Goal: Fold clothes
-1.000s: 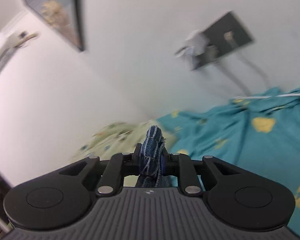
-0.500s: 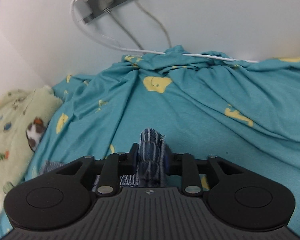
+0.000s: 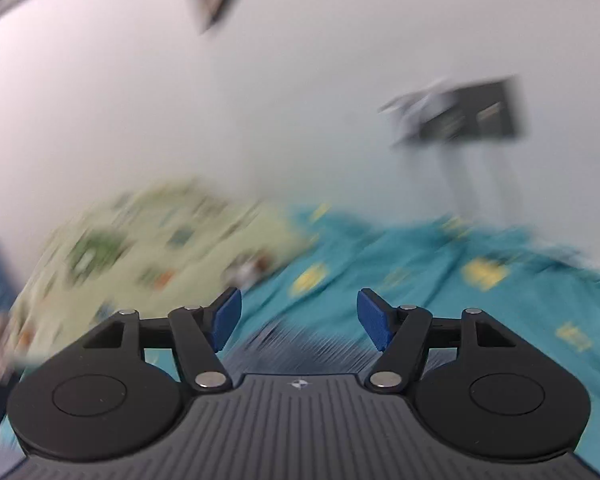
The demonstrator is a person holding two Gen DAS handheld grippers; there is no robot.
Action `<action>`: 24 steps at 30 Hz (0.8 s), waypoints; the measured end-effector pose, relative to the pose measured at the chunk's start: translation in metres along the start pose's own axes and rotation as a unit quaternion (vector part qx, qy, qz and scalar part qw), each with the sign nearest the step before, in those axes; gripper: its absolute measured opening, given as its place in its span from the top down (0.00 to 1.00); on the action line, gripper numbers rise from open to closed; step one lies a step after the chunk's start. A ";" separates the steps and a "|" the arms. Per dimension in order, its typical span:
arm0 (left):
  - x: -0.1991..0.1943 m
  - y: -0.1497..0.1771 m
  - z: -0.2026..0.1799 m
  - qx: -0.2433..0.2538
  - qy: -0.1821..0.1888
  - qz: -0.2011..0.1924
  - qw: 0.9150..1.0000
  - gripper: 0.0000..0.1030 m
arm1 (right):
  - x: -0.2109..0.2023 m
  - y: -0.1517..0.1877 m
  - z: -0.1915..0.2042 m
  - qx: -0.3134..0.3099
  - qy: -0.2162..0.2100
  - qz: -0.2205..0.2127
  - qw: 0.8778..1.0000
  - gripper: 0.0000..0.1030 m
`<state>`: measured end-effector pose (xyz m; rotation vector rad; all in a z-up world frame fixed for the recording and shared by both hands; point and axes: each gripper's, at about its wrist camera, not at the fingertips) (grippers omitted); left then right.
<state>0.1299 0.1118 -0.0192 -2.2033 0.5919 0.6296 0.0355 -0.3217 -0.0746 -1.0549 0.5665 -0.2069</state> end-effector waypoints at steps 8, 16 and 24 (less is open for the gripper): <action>0.051 -0.030 0.078 -0.194 -0.036 0.014 0.980 0.40 | 0.044 0.040 0.047 -0.039 -0.098 0.150 0.983 0.36; 0.090 -0.049 0.071 -0.132 -0.034 -0.008 0.991 0.31 | 0.047 0.044 0.061 -0.018 -0.147 0.186 0.971 0.35; 0.125 -0.045 0.053 -0.022 -0.045 0.016 0.999 0.38 | 0.050 0.052 0.065 -0.021 -0.162 0.213 0.963 0.35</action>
Point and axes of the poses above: each gripper's, at about its wrist camera, not at the fingertips, and x roughly the way its jaws point, z to its left, y to its underside, and after that the axes turned 1 degree about x, right-handed
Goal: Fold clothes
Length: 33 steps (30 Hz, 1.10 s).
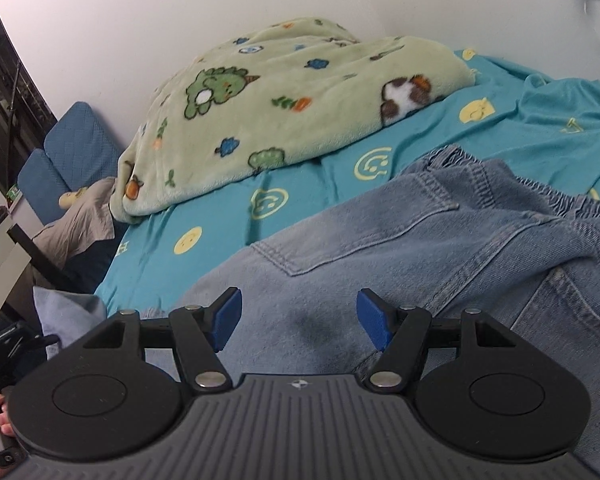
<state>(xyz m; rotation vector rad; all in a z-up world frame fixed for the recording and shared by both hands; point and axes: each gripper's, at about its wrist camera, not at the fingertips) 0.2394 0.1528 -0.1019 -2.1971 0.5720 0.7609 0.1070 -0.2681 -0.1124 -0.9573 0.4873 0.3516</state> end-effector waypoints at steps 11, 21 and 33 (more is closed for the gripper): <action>0.018 0.018 -0.014 0.087 -0.042 0.000 0.995 0.79 | 0.008 0.009 0.013 -0.042 -0.006 0.023 0.999 0.35; -0.039 0.042 -0.074 0.182 -0.030 -0.104 0.977 0.92 | 0.001 -0.001 0.007 -0.023 -0.013 0.002 1.000 0.35; -0.066 0.192 -0.206 0.409 0.144 -0.054 0.900 0.92 | -0.020 -0.034 -0.040 0.068 0.046 -0.057 0.995 0.35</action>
Point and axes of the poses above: each gripper's, at about its wrist camera, not at the fingertips, and x roughly the way its jaws point, z to its left, y to its underside, and after that the axes turned 1 degree about x, right-handed
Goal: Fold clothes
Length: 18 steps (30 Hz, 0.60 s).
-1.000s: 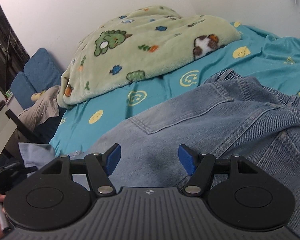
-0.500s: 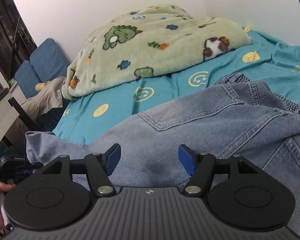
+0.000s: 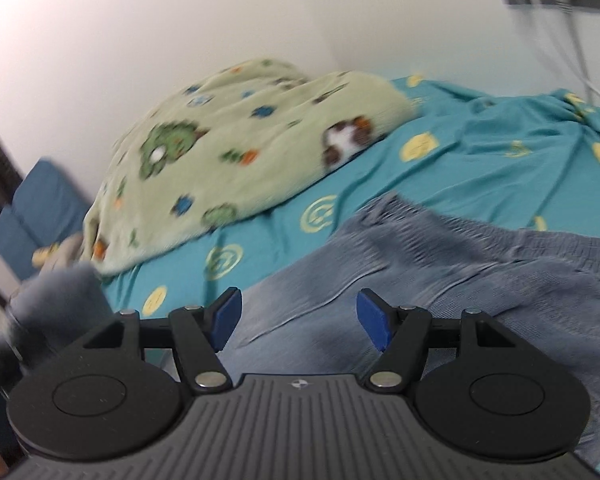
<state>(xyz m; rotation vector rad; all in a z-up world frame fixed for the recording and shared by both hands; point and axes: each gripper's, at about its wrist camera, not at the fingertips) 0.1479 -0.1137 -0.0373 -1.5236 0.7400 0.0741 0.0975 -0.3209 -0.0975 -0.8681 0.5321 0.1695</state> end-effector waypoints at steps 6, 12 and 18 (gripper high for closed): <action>0.047 0.064 -0.034 0.071 0.024 0.089 0.993 0.92 | 0.002 -0.009 -0.024 0.052 0.011 0.002 0.999 0.35; 0.032 0.054 -0.020 0.047 0.066 0.112 0.990 0.79 | 0.010 -0.004 -0.019 0.037 0.009 0.016 0.999 0.35; -0.022 0.039 0.001 0.003 0.113 0.124 0.986 0.53 | 0.011 -0.002 -0.020 0.031 0.010 0.019 0.999 0.35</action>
Point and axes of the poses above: each gripper's, at about its wrist camera, not at the fingertips, and x roughly the way its jaws point, z to its left, y to its underside, and after that the axes turned 1 degree about x, right-handed
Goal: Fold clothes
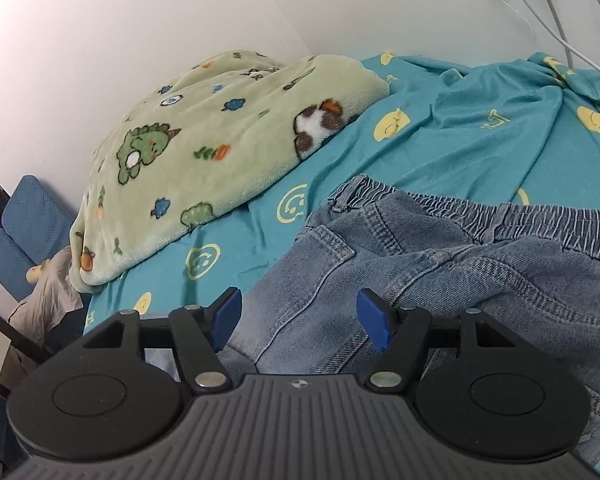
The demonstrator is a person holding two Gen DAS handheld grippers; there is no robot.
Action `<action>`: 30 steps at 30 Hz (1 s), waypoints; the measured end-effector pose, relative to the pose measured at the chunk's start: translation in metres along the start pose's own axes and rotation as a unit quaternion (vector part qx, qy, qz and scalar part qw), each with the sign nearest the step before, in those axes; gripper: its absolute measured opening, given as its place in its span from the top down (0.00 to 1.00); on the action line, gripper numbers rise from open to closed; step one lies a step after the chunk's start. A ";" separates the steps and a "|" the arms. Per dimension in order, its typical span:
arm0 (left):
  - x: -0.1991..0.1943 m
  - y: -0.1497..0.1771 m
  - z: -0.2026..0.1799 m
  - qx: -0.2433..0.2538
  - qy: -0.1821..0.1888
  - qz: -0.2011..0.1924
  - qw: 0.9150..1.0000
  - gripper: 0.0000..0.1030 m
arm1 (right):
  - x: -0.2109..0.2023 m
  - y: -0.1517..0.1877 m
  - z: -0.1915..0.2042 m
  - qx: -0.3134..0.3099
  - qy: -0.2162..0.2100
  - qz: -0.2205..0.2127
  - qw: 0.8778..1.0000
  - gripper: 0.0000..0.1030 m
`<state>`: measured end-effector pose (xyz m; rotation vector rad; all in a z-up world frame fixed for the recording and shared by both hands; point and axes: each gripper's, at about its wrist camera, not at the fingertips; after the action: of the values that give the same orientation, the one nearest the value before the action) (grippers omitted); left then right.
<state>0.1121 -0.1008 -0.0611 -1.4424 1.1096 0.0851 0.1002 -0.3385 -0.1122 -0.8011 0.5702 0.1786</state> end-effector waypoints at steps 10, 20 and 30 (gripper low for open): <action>-0.041 0.006 0.128 -0.339 0.016 -0.069 0.938 0.27 | 0.005 0.014 0.012 -0.026 0.004 0.019 0.999 0.35; 0.038 -0.014 0.229 -0.412 -0.057 -0.053 0.908 0.29 | 0.017 0.026 0.018 -0.042 0.003 0.044 0.998 0.35; 0.036 -0.035 0.235 -0.390 -0.053 -0.123 0.911 0.96 | 0.033 0.035 0.025 -0.064 0.003 0.058 0.996 0.35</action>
<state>0.2818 0.0600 -0.1158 -2.2487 0.8177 0.4657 0.1258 -0.2988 -0.1384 -0.8937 0.6161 0.3232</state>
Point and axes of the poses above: each gripper's, at about its wrist camera, not at the fingertips, and x roughly the way its jaws point, z to its left, y to its underside, and after that the axes turned 1 degree about x, right-handed
